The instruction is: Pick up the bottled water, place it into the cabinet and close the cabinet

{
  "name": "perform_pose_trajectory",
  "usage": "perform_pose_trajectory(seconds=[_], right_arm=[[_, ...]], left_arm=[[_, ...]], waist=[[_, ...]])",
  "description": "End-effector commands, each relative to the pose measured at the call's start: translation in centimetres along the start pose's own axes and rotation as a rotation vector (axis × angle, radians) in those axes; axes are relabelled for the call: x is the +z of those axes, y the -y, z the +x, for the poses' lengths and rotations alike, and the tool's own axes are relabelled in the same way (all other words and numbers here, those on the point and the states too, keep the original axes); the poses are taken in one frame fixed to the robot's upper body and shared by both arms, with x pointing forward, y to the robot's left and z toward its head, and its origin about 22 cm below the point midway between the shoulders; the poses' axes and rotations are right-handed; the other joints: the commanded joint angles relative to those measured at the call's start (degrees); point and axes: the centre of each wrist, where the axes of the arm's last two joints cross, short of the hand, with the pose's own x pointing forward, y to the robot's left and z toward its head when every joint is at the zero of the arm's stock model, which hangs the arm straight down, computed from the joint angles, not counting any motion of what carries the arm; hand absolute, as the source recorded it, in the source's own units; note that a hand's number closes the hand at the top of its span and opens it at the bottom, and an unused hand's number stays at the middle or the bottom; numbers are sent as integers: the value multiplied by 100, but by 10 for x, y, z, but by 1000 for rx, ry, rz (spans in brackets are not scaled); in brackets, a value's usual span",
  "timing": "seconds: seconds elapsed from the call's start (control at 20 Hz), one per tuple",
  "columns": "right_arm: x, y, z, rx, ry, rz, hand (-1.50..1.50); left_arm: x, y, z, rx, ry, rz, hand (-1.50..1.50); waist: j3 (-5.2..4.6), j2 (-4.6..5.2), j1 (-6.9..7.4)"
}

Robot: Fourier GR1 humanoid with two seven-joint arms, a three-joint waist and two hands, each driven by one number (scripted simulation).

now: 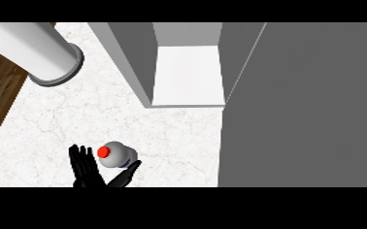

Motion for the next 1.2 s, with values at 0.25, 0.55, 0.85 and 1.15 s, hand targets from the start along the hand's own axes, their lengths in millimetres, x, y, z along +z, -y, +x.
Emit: perform_pose_trajectory(seconds=[0.25,0.55,0.85,1.15], right_arm=[[-4,-1,33,-16,82,9,-150],[4,5,17,8,60,1,-150],[2,0,38,-2,50,25,-150],[8,1,22,0,50,16,-150]], left_arm=[[-12,19,-9,192,12,-62,-150],[-11,6,-21,278,56,-57,150],[-35,7,-17,284,83,-59,150],[-29,41,-7,238,192,-40,150]], waist=[[2,1,2],[6,-7,14],[5,4,29],[10,-15,23]])
